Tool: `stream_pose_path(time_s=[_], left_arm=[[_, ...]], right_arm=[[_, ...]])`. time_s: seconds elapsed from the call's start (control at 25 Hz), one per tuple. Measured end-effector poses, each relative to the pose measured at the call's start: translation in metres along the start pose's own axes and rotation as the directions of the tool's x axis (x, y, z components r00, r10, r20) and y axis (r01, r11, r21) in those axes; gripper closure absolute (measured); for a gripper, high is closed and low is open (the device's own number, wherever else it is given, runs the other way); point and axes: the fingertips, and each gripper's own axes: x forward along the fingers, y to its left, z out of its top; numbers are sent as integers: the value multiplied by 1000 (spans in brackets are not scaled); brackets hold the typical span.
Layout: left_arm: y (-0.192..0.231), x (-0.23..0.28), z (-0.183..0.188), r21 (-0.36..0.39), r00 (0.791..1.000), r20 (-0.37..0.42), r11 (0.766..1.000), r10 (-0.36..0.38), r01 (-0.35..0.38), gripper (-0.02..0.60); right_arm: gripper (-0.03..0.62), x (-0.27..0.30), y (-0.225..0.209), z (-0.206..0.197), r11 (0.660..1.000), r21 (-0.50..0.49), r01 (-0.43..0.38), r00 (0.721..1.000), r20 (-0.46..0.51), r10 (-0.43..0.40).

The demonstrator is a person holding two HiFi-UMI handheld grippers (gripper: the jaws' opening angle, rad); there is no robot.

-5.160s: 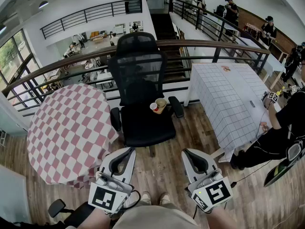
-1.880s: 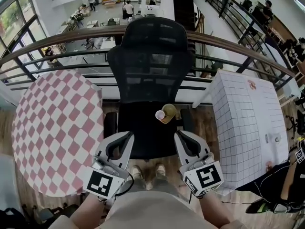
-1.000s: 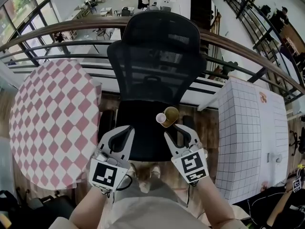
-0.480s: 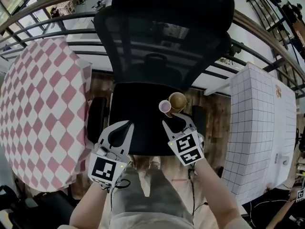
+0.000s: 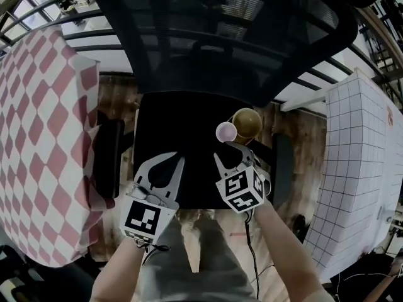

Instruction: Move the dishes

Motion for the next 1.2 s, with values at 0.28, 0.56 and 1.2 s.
stream_pose_path(time_s=[0.28, 0.56, 1.2], left_arm=[[8, 47, -63, -28, 997, -55, 998, -58, 57, 569], [9, 66, -102, -79, 996, -69, 995, -65, 59, 569], [3, 40, -71, -80, 999, -26, 996, -37, 34, 569]], right_arm=[[468, 64, -13, -54, 998, -36, 41, 991, -125, -45], [484, 94, -16, -82, 976, -204, 79, 973, -197, -120], [559, 45, -36, -32, 992, -12, 127, 991, -46, -127]])
